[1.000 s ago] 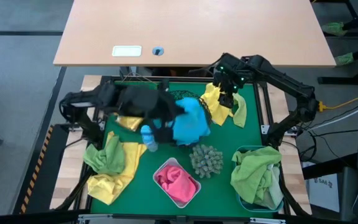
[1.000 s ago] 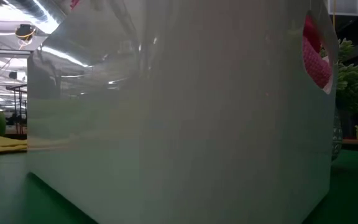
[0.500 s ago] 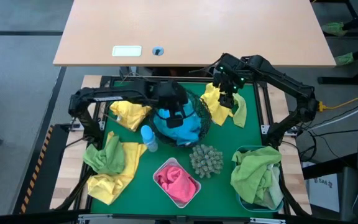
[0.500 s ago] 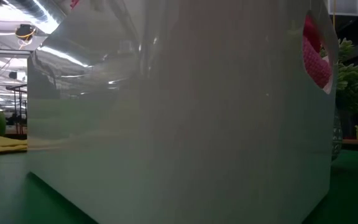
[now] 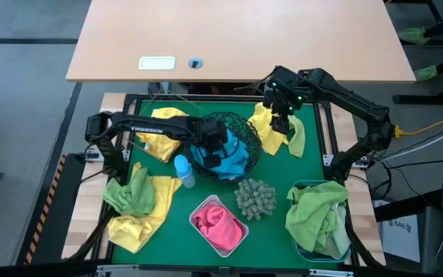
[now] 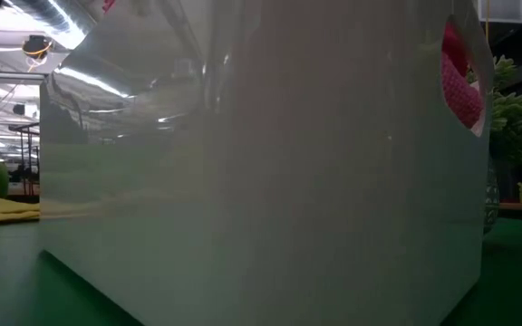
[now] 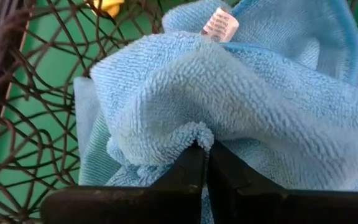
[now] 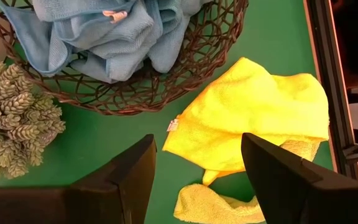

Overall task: Sort microfiber towel by color & place in baskets
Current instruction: Put the blue microfiber cloth into the circular wire basket

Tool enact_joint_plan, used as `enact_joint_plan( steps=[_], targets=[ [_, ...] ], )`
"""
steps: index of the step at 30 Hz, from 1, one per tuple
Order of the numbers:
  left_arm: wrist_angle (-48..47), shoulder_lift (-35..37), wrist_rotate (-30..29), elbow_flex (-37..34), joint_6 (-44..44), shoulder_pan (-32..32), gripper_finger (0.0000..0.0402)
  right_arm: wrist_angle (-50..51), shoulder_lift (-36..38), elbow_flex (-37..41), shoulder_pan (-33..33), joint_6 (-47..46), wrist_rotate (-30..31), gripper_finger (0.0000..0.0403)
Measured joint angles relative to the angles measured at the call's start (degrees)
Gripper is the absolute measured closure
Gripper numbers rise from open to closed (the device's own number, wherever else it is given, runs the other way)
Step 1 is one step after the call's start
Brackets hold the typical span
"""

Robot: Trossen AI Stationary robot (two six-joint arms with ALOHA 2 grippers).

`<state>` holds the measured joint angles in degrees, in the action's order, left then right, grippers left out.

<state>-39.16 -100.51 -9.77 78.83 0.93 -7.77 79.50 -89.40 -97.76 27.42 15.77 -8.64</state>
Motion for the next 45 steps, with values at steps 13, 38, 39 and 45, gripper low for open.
enact_joint_plan(
  steps=[13, 38, 39, 45],
  targets=[
    [2.1, 0.0, -2.1, -1.1, 0.5, 0.1, 0.0347, -10.2, 1.4, 9.2, 0.0, 1.4, -0.4, 0.0166],
    [2.9, 0.0, -2.1, -1.1, 0.6, 0.1, 0.0285, -46.6, 1.8, 38.6, 4.9, -8.4, 20.5, 0.0166],
    [2.9, 0.0, -2.1, -1.1, 0.6, 0.1, 0.0285, -47.4, 1.8, 38.9, 4.9, -9.0, 21.5, 0.0166],
    [2.9, 0.0, -2.1, -1.1, 0.6, 0.1, 0.0285, -51.2, 1.8, 41.6, 4.9, -14.4, 20.4, 0.0166]
  ],
)
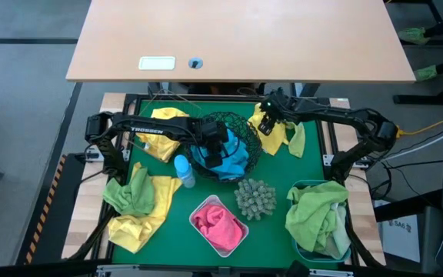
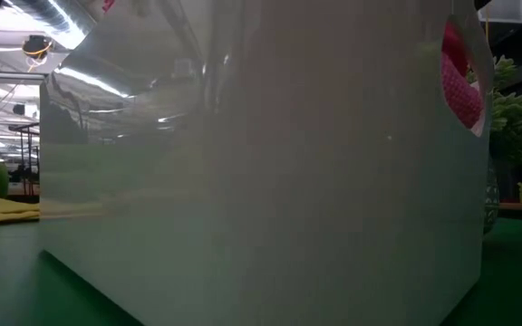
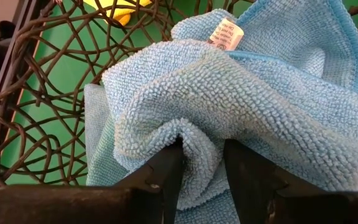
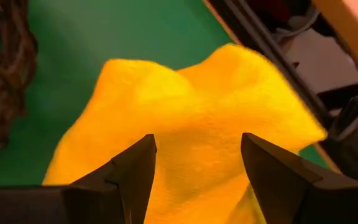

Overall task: Sort microfiber towel by color & place in baskets
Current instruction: Put the blue microfiber cloth into the circular wire basket

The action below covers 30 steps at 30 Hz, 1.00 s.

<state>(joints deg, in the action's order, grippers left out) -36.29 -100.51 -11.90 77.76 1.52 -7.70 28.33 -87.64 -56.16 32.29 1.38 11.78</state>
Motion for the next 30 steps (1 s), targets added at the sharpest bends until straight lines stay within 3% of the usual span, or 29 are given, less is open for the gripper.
enact_joint_plan(
  steps=[17, 22, 30],
  targets=[
    [0.0, 0.0, 0.0, 0.0, 0.0, 0.0, 0.0285, -9.1, 0.0, 9.7, 0.0, -7.2, 0.7, 0.0176],
    [0.0, 0.0, 0.0, 0.0, 0.0, 0.0, 0.0285, -9.5, 0.0, 10.9, 0.0, -7.2, 0.7, 0.0235],
    [0.0, 0.0, 0.0, 0.0, 0.0, 0.0, 0.0285, -10.4, 0.0, 11.4, 0.0, -7.1, 0.6, 0.0377]
  ],
)
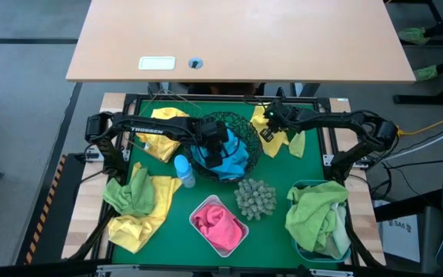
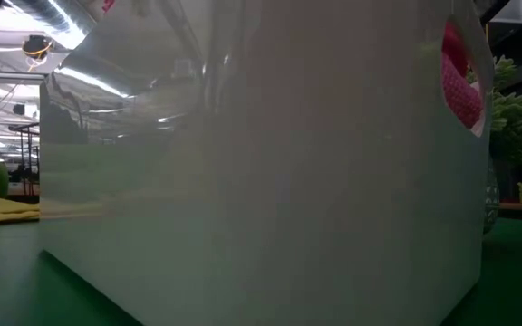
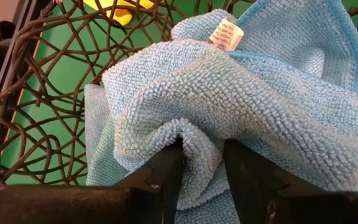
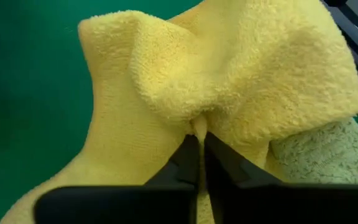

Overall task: Sort microfiber towel by color & place in baskets
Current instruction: Put the blue microfiber cloth into the circular wire basket

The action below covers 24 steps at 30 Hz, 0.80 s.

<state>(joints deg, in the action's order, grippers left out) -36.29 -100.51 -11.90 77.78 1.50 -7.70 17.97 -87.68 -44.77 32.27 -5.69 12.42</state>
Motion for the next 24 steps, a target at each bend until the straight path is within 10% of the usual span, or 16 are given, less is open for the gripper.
enact_joint_plan(
  steps=[24],
  targets=[
    [-1.7, 0.0, 1.3, 6.9, 1.4, 0.2, 0.0281, 24.2, 0.1, -19.3, 0.0, 3.2, -6.5, 0.0399]
  ],
)
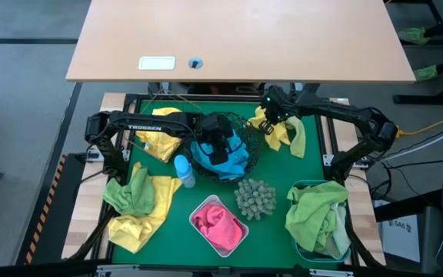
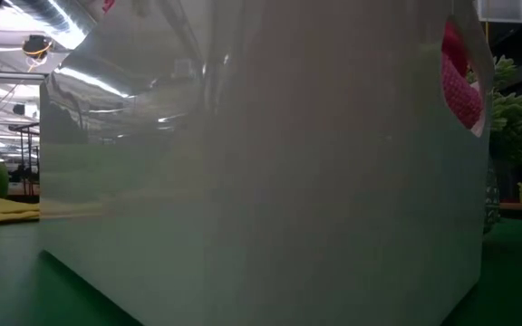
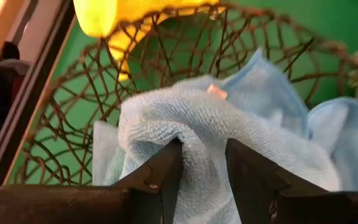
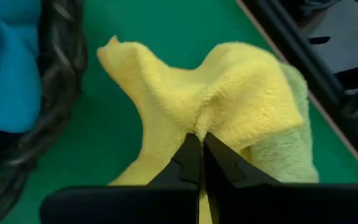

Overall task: Sort microfiber towel by color & place in baskets
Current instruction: Put the blue microfiber cloth into the circular wire basket, then put the yellow microfiber cloth into the rectangular wire basket

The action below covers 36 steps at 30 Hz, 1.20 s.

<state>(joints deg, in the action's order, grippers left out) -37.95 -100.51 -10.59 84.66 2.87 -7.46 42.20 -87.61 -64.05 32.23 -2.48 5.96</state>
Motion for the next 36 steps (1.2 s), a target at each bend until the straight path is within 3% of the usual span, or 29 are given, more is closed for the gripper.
enact_joint_plan(
  steps=[12, 18, 24, 36],
  targets=[
    [-2.2, 0.0, -1.2, 5.8, 1.2, 0.0, 0.0195, 14.7, 0.0, -15.7, 0.0, 1.7, -1.0, 0.0400],
    [-1.2, 0.0, -2.1, 9.5, 1.0, 0.0, 0.0192, 21.4, 0.0, -25.2, -1.4, 1.7, -6.4, 0.0400],
    [2.4, 0.0, -2.3, 10.9, -0.2, 0.0, 0.0192, 24.0, 0.0, -31.0, -6.8, 1.7, -11.2, 0.0400],
    [9.0, 0.0, -2.3, 10.9, -3.5, 0.0, 0.0191, 22.0, 0.0, -32.8, -18.8, 3.2, -9.5, 0.0400]
  ],
)
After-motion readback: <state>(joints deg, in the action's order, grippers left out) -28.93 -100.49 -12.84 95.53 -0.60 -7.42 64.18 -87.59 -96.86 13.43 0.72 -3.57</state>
